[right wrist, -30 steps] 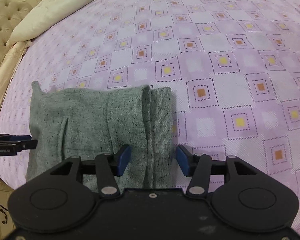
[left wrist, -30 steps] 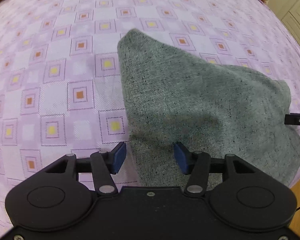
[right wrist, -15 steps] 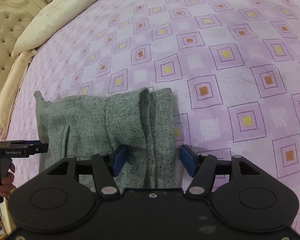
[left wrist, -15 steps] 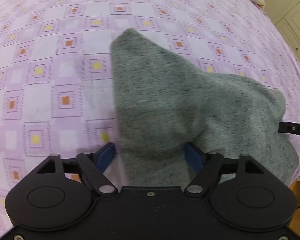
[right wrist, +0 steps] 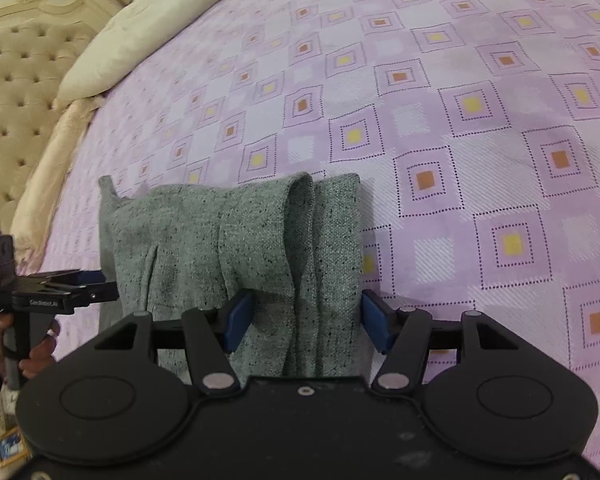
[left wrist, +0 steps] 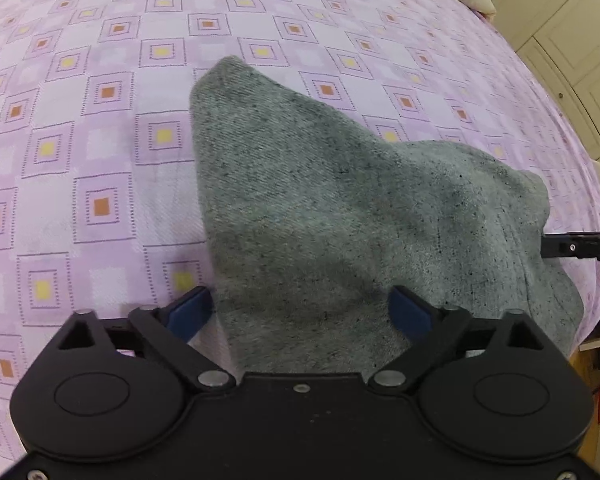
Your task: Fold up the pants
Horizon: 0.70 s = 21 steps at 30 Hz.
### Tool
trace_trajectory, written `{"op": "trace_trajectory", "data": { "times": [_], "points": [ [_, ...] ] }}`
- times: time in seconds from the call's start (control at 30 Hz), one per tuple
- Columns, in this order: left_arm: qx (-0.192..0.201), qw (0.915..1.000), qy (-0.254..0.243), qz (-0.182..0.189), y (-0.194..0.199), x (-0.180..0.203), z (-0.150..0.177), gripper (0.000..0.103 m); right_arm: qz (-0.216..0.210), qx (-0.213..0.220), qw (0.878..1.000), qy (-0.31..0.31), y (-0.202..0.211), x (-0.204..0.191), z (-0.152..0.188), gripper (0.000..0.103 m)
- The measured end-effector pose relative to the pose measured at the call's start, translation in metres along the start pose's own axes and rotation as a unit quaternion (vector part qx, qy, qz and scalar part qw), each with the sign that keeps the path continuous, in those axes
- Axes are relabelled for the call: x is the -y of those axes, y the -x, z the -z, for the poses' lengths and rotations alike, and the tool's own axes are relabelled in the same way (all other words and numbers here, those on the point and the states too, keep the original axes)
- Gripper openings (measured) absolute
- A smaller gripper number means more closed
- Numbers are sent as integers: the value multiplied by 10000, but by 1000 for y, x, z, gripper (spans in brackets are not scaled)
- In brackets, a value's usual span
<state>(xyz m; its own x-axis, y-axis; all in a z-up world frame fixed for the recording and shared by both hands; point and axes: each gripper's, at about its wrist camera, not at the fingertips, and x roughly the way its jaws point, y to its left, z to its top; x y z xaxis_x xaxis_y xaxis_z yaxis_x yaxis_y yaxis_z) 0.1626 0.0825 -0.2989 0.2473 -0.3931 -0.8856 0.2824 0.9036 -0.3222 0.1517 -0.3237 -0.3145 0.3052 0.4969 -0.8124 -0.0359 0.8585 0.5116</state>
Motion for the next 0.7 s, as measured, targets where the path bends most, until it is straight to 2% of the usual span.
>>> {"op": "trace_trajectory", "data": {
  "times": [0.1, 0.17, 0.2, 0.27, 0.33, 0.4, 0.53, 0.63, 0.7],
  "points": [
    [33, 9995, 192, -239, -4, 10, -2, 101, -42, 11, 10000, 31, 0, 0, 1, 64],
    [112, 9989, 382, -263, -5, 13, -2, 101, 24, 17, 10000, -26, -3, -4, 1, 65],
    [150, 9985, 472, -220, -4, 14, -2, 101, 28, 14, 10000, -64, -4, -7, 1, 61],
    [173, 9984, 537, -104, -3, 14, -2, 99, -197, -52, 9997, -139, -3, -12, 1, 39],
    [180, 9987, 464, -69, -3, 15, -2, 99, -128, 0, 9999, 79, 2, -27, 2, 28],
    [178, 9992, 347, -39, -3, 15, 0, 99, -50, 133, 9993, 339, 13, -41, 4, 25],
    [165, 9988, 453, 78, -3, 12, -1, 98, 109, 408, 9986, 324, 39, -42, 10, 19],
    [145, 9986, 444, 265, -5, 15, -2, 98, 487, 377, 9975, 339, 47, -33, 19, 18],
    [193, 9988, 374, 236, -7, 18, 1, 101, 602, 324, 9975, 149, 47, -22, 24, 18]
  ]
}}
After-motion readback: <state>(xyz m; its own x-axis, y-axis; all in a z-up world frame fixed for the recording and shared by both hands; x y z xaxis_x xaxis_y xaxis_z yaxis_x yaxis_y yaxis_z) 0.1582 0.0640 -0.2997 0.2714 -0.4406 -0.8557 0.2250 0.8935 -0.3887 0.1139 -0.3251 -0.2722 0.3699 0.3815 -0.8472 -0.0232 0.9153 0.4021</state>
